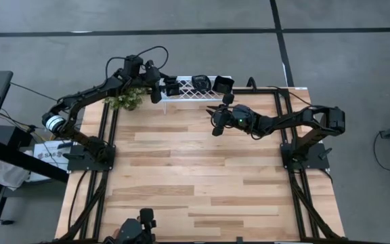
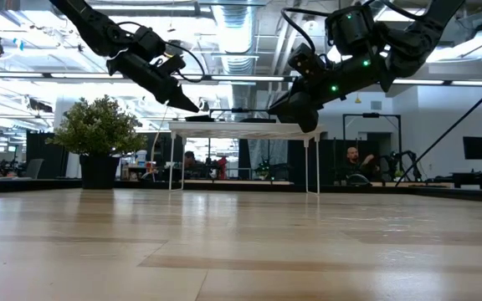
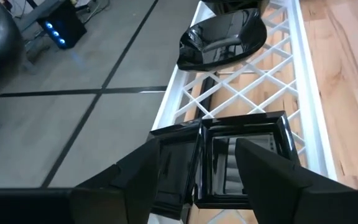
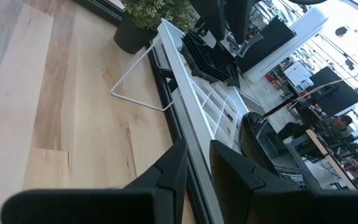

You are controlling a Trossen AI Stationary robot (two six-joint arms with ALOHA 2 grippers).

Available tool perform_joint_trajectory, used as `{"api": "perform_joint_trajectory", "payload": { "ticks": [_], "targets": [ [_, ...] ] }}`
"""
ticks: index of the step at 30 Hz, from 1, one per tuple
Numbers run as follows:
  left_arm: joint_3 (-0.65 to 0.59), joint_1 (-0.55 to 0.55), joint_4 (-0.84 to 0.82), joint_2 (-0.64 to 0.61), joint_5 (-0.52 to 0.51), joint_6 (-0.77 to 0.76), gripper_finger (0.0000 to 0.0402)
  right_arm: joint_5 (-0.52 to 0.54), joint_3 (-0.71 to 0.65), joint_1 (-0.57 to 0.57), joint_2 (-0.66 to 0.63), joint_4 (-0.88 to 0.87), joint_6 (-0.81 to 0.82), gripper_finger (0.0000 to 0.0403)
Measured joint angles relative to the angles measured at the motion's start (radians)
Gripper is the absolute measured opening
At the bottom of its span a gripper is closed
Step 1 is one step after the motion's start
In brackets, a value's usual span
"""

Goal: Pick & Place Mini shaped plates
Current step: Stack the black square plate on top of the black square plate on the shelf

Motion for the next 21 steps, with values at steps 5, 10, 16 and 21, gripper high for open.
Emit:
{"api": "perform_joint_trajectory", "payload": {
  "ticks": [5, 10, 16, 21],
  "targets": [
    [0.000, 0.000, 0.000, 0.000, -0.002, 0.005, 0.0214, 0.000, 0.000, 0.000, 0.000, 0.000, 0.000, 0.0065],
    [0.000, -0.003, 0.000, 0.000, -0.002, 0.005, 0.0214, 0.000, 0.000, 0.000, 0.000, 0.000, 0.000, 0.0065],
    [0.000, -0.012, 0.000, 0.034, -0.002, 0.006, 0.0214, 0.000, 0.000, 0.000, 0.000, 0.000, 0.000, 0.0065],
    [0.000, -0.012, 0.017, 0.040, -0.012, 0.013, 0.0214, 0.000, 0.000, 0.000, 0.000, 0.000, 0.000, 0.0065]
  ]
}}
